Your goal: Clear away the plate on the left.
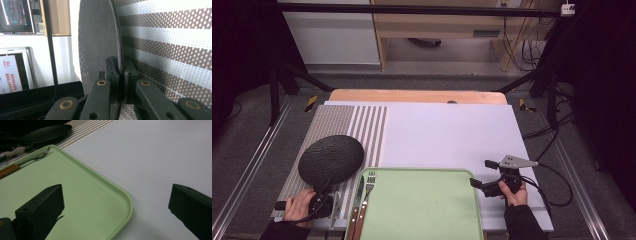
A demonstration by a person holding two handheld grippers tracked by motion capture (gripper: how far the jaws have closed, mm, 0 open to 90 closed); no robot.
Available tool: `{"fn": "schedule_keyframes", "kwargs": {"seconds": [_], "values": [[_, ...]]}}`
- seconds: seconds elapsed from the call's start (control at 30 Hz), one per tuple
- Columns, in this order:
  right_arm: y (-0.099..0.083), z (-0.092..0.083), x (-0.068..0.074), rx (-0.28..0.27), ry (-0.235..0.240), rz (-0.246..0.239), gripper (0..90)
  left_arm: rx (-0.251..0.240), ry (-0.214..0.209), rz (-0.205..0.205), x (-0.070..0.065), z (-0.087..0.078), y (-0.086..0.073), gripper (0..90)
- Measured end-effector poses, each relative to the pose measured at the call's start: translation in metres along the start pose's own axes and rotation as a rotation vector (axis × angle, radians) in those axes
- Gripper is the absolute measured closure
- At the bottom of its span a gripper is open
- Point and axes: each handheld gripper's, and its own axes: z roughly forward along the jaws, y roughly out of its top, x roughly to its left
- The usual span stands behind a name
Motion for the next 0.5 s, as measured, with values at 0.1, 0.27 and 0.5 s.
{"fn": "schedule_keyframes", "kwargs": {"seconds": [0.1,0.27,0.5], "values": [[0.0,0.0001,0.0001,0.001,0.0,0.0,0.7,-0.008,0.0,-0.008,0.001,0.0,-0.0014,85.5],[0.0,0.0002,0.0,0.0,0.0,-0.001,0.7,-0.006,-0.005,-0.005,0.0037,-0.0006,-0.0023,85.5],[0.0001,-0.0001,-0.0002,0.0,-0.003,-0.002,0.7,-0.016,-0.009,-0.014,0.0059,-0.0001,-0.0029,85.6]]}}
